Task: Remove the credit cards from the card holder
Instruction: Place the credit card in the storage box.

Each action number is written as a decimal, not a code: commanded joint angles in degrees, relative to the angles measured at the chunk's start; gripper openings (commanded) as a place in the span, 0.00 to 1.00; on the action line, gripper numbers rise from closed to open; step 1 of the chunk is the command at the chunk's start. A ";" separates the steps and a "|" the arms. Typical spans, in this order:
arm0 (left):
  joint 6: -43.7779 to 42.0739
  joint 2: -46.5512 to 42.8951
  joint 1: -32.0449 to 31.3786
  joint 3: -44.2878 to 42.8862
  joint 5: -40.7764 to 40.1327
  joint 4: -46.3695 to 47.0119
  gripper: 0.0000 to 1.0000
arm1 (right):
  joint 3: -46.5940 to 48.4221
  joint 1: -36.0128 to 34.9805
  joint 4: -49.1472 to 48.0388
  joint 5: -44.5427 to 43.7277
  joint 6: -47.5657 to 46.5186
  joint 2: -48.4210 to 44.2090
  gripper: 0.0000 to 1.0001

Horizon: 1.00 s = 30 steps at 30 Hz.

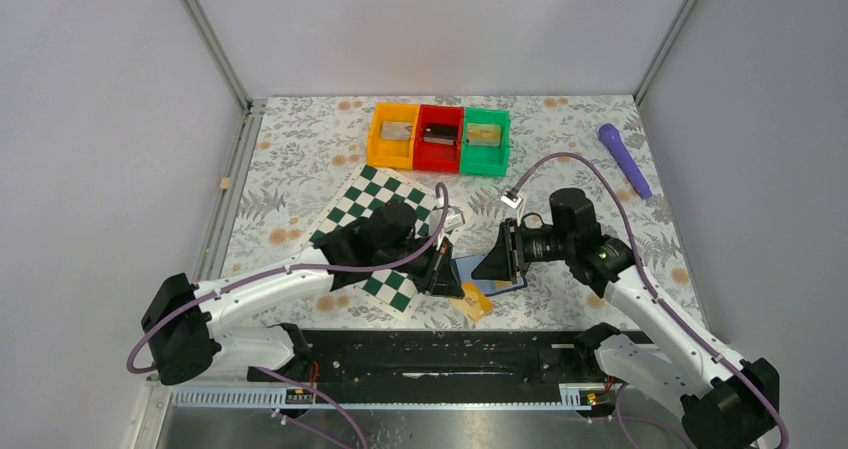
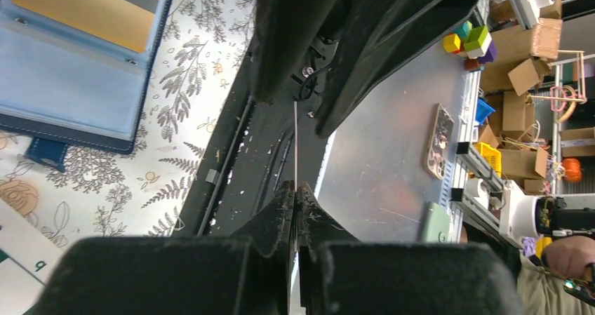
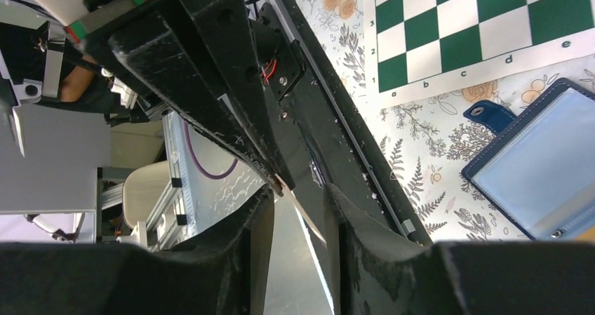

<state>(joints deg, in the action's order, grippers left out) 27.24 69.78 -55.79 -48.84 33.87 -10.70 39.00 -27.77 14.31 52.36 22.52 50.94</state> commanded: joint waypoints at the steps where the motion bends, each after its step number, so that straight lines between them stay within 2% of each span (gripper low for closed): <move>1: 1.74 0.07 0.24 -2.57 4.56 4.36 0.00 | 0.06 -2.06 -2.64 0.42 -0.04 1.63 0.40; 8: 2.93 1.04 0.22 -2.49 5.70 5.69 0.00 | -1.25 -4.14 -5.31 2.92 0.79 2.25 0.40; 12: 3.24 1.39 0.22 -2.73 6.12 6.05 0.00 | -2.22 -4.43 -7.31 4.44 1.79 2.48 0.36; 13: 3.24 1.45 0.31 -2.82 6.00 5.94 0.00 | -2.71 -4.56 -8.94 5.42 2.66 2.48 0.32; 17: 3.71 1.68 1.03 -3.11 6.15 6.00 0.00 | -4.54 -4.67 -13.61 7.42 5.67 1.45 0.05; 18: 3.90 1.60 1.37 -2.98 6.35 6.28 0.00 | -5.02 -4.73 -15.68 7.73 6.88 1.07 0.00; 19: 4.29 1.40 1.91 -2.83 6.34 6.70 0.01 | -5.53 -4.68 -17.07 7.94 7.98 0.66 0.00; 21: 5.49 0.82 3.06 -2.25 6.23 7.73 0.10 | -5.92 -4.62 -19.16 7.01 10.01 -0.59 0.00; 25: 7.75 -1.99 5.40 0.80 6.22 12.94 0.36 | -6.71 -4.66 -23.81 -1.06 17.72 -3.17 0.00; 28: 9.40 -4.81 6.17 3.55 5.31 16.99 0.46 | -7.09 -4.66 -25.15 -11.50 23.00 -5.79 0.00; 30: 10.40 -5.69 6.45 4.67 4.87 18.47 0.52 | -9.02 -4.66 -29.72 -16.50 27.62 -7.69 0.00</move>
<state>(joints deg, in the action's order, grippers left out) 34.89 67.72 -49.91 -45.93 39.62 -1.45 32.03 -32.01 -6.22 47.70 40.12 46.68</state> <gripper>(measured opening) 0.479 0.020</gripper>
